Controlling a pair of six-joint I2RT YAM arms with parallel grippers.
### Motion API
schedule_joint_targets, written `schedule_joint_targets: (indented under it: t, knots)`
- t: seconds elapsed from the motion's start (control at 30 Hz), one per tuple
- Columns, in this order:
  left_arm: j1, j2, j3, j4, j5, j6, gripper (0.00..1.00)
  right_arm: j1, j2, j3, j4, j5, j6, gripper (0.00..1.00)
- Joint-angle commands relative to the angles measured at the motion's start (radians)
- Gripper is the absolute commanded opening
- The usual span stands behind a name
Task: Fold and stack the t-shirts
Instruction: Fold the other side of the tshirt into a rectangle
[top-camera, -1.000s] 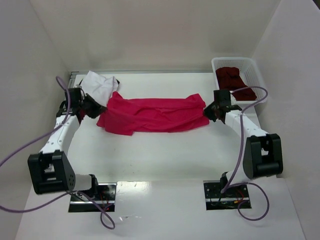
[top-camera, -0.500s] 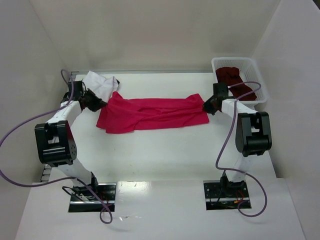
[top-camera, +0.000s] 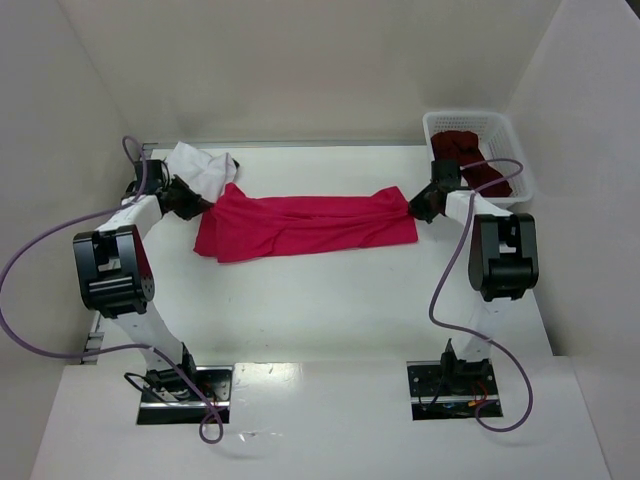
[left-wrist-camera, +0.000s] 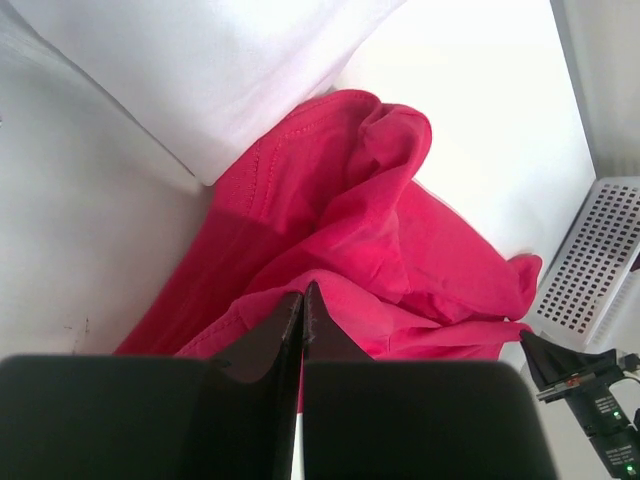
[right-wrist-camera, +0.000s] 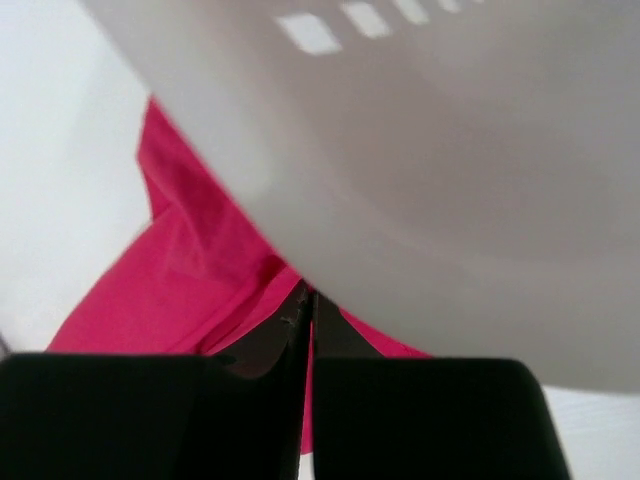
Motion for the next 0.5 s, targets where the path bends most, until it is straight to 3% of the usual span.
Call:
schedule_joint_targets:
  t: [0.0,0.23,0.3,0.33,0.37,0.47]
  knots:
    - [0.008,0.014,0.042,0.039,0.019,0.037,0.0,-0.006,0.038,0.045,0.087,-0.047,-0.022,0.02]
    - [0.008,0.042,0.06,0.039,0.019,0.046,0.0,-0.006,0.058,0.054,0.105,-0.077,-0.04,0.11]
    - [0.008,0.051,0.06,0.039,0.019,0.046,0.01,-0.006,0.058,0.054,0.105,-0.088,-0.04,0.21]
    - [0.008,0.051,0.06,0.039,0.019,0.046,0.07,-0.006,0.058,0.054,0.105,-0.099,-0.04,0.27]
    - [0.008,0.051,0.071,0.039,0.03,0.046,0.07,-0.006,0.058,0.054,0.105,-0.099,-0.04,0.4]
    - [0.008,0.023,0.08,0.029,0.03,0.078,0.14,-0.006,0.047,0.063,0.081,-0.099,-0.065,0.58]
